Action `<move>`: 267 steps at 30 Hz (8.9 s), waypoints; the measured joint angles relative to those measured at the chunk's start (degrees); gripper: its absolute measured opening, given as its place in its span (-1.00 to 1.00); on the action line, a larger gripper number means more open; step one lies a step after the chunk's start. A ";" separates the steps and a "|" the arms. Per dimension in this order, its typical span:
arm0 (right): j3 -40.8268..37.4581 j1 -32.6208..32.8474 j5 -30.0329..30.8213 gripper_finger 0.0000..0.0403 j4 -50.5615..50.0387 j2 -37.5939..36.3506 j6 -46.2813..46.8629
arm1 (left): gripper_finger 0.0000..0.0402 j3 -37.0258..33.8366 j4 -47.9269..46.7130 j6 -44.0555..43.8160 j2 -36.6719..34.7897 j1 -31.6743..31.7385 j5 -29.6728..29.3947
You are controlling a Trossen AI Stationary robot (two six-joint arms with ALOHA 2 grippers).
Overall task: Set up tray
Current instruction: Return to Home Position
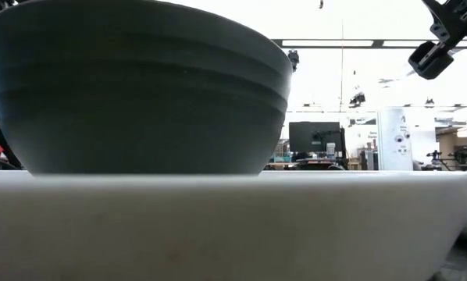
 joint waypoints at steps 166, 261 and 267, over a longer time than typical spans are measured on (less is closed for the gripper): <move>-0.04 -26.36 -0.28 -0.66 -16.46 -0.07 -21.05 | -0.30 -0.21 -16.89 1.95 17.63 1.84 0.20; -0.09 -26.60 -22.49 -0.66 -13.46 0.13 -47.63 | -0.30 -0.10 -16.89 1.95 18.92 1.86 0.22; -0.09 -26.60 -22.49 -0.66 -13.46 0.13 -47.65 | -0.30 -0.12 -16.87 1.95 18.92 1.85 0.21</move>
